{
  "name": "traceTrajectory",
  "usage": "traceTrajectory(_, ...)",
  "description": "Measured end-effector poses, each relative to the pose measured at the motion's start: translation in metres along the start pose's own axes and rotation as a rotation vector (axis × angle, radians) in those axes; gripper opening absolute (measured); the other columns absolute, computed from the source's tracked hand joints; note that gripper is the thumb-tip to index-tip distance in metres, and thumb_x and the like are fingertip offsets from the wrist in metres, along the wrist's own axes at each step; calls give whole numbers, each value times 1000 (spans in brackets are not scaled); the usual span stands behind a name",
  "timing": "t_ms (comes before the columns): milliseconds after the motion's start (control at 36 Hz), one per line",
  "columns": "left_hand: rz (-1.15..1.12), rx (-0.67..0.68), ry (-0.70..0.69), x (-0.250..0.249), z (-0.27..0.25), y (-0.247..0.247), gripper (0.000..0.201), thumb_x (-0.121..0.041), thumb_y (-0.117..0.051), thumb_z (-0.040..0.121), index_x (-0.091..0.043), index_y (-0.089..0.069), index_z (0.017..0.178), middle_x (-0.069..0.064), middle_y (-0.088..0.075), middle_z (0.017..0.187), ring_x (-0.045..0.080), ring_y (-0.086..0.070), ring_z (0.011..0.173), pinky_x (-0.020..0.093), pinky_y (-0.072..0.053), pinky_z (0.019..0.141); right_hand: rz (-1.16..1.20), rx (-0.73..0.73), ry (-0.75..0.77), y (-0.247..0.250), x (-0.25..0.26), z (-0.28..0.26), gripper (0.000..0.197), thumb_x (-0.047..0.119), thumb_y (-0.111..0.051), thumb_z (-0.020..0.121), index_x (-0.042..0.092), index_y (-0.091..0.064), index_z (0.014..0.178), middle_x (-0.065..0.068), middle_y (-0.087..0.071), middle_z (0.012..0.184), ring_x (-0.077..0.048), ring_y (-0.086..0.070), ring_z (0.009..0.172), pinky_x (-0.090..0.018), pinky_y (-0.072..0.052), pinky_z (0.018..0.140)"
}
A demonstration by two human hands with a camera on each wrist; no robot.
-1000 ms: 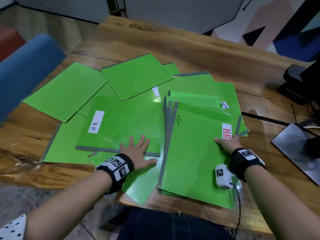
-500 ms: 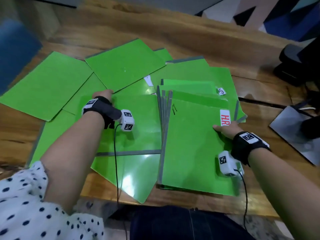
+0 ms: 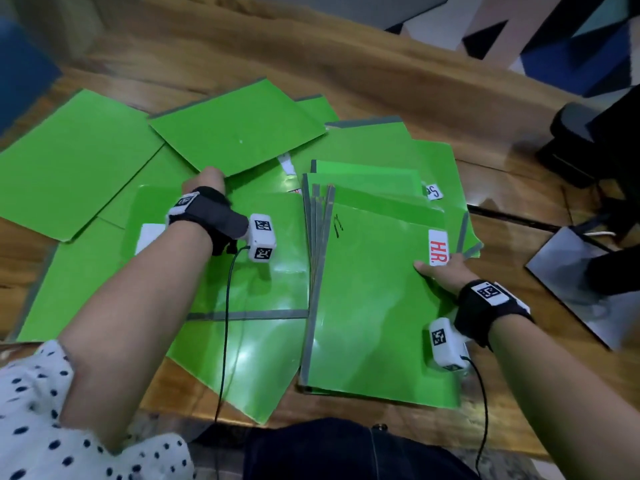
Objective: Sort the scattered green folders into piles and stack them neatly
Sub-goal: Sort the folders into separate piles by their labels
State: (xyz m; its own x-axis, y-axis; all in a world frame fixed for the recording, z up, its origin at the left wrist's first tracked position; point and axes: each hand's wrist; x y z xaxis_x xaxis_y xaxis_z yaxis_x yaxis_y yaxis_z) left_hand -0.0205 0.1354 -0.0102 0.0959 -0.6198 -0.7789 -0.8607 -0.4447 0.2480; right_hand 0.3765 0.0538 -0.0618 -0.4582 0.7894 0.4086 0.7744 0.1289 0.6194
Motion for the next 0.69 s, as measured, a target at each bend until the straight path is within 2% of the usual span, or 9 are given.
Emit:
traceTrajectory(56, -44, -33, 55, 15, -20, -2, 19, -22, -50, 86, -15, -53, 103, 2, -48, 87, 19, -45, 68, 27, -38, 66, 12, 6, -3, 1, 0, 1, 86, 33, -72, 82, 5, -18, 142, -17, -48, 130, -35, -50, 118, -52, -40, 103)
traceTrajectory(139, -85, -61, 122, 50, -51, -4, 25, -15, -54, 75, -1, -64, 94, 8, -50, 78, 22, -42, 61, 27, -33, 57, 21, 10, -8, 0, 1, 2, 87, 34, -74, 79, 8, -20, 141, -17, -50, 128, -35, -52, 115, -53, -41, 101)
traceTrajectory(167, -66, 1, 145, 62, -64, -4, 13, -13, -53, 79, -4, -61, 82, 6, -48, 71, 21, -40, 56, 26, -32, 53, 28, 9, -9, 0, 1, 1, 87, 34, -75, 79, 8, -20, 141, -17, -50, 127, -35, -52, 115, -53, -41, 101)
traceTrajectory(222, 26, 152, 228, 84, -93, 0, 22, -12, -47, 87, -12, -49, 65, 0, -42, 60, 15, -35, 49, 23, -29, 48, 42, 7, -9, 0, 1, 0, 87, 34, -75, 78, 10, -21, 141, -18, -50, 128, -35, -52, 115, -53, -42, 100)
traceTrajectory(361, 270, 594, 426, 98, -128, 14, 29, -29, -45, 95, -13, -54, 73, -1, -51, 62, 13, -43, 51, 22, -36, 53, 50, -11, 31, -2, -2, -3, 86, 34, -73, 80, 9, -20, 142, -18, -48, 130, -35, -50, 117, -51, -40, 103)
traceTrajectory(444, 556, 477, -17, 92, -128, 7, 24, -29, -56, 89, -12, -53, 73, 2, -53, 68, 16, -48, 54, 23, -44, 55, 46, -12, 44, -2, -3, -6, 86, 35, -72, 81, 10, -19, 143, -17, -48, 130, -36, -49, 118, -53, -39, 103)
traceTrajectory(528, 1051, 161, -527, 81, -114, -8, 41, -45, -60, 82, -10, -54, 102, 7, -57, 103, 23, -55, 93, 37, -52, 83, 44, -12, 45, -3, -3, -6, 83, 36, -72, 80, 10, -22, 141, -17, -49, 128, -36, -51, 115, -53, -41, 100)
traceTrajectory(611, 1304, 79, -573, 74, -95, -31, 85, -56, -65, 74, -11, -31, 138, 15, -33, 142, 36, -36, 128, 51, -41, 101, 40, -13, 50, -3, -4, -5, 80, 35, -71, 82, 10, -23, 140, -17, -51, 122, -35, -52, 111, -50, -43, 97)
traceTrajectory(694, 1312, 143, -446, 71, -83, -49, 92, -45, -73, 72, -10, -24, 142, 19, -25, 147, 44, -32, 130, 52, -45, 97, 39, -3, 49, -4, -5, -3, 80, 36, -70, 82, 11, -22, 140, -17, -52, 120, -35, -53, 109, -52, -44, 97)
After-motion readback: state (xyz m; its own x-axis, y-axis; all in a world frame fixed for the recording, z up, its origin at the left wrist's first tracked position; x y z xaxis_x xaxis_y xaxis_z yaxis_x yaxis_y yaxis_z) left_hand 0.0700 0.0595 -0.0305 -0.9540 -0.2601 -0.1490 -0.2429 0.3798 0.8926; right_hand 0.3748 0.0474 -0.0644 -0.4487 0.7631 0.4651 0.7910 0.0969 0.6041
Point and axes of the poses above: each hand's wrist, its own z-axis towards the middle knuckle, its own y-axis out of the back of the hand, x = y × z
